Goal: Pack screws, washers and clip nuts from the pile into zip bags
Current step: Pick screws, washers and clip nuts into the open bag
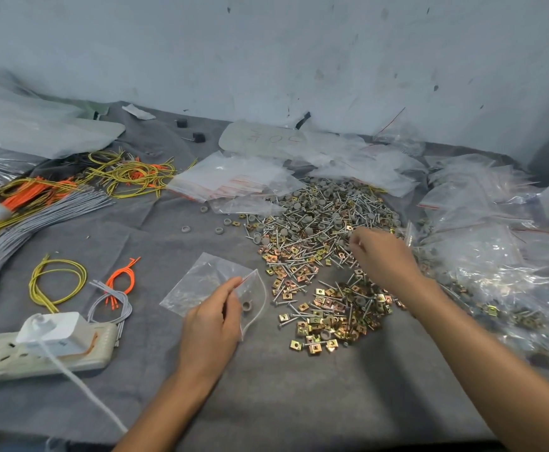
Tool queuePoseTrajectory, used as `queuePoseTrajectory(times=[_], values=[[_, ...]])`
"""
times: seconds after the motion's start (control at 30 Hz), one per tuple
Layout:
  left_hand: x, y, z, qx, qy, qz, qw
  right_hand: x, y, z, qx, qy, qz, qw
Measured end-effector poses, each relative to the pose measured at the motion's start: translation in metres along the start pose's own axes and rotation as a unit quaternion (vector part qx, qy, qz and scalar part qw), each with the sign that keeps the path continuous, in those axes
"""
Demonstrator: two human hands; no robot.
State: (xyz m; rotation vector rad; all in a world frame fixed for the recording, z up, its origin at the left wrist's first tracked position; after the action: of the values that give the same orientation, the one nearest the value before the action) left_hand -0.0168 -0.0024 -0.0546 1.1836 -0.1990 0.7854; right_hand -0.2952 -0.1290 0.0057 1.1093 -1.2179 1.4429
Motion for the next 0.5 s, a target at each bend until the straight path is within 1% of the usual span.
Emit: queuePoseTrajectory(times=[0.03,0.1,0.13,0.2,0.27,0.33,0.4,0.5], values=[[0.0,0.0,0.0,0.002,-0.002,-0.001,1.0,0.003,-0.01,-0.009,0.009,-0.002,0.06,0.998],[-0.001,-0.001,0.0,0.004,-0.002,-0.005,1.0,0.001,-0.041,-0.031,0.047,-0.051,0.162,0.984],[-0.001,-0.002,0.0,0.004,-0.001,-0.006,1.0,-0.003,-0.06,-0.043,0.075,-0.078,0.194,0.975],[-0.001,-0.002,-0.001,0.002,0.0,-0.006,1.0,-0.01,-0.097,-0.064,0.144,-0.106,0.217,0.96],[0.0,-0.002,-0.001,0.002,-0.001,-0.004,1.0,-0.021,-0.128,-0.079,0.214,-0.106,0.185,0.953],[0.002,-0.001,-0.002,-0.002,0.009,0.0,1.0,-0.031,-0.147,-0.084,0.255,-0.083,0.123,0.956],[0.006,0.002,-0.002,-0.009,0.027,0.003,1.0,-0.034,-0.156,-0.082,0.259,-0.051,0.083,0.961],[0.009,0.006,-0.002,-0.014,0.034,0.006,0.999,-0.038,-0.16,-0.078,0.276,-0.035,0.055,0.959]])
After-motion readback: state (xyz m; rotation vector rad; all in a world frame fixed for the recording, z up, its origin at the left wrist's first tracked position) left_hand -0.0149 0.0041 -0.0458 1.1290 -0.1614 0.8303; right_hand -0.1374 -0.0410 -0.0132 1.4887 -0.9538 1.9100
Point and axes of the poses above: each hand's wrist, its own z-axis towards the middle knuckle, its own x-axis out of the back of the hand, y = z × x, the point moved 5 cm from there along z, towards the middle knuckle, and after that the axes turned 4 degrees about -x, right-handed, at the moved point
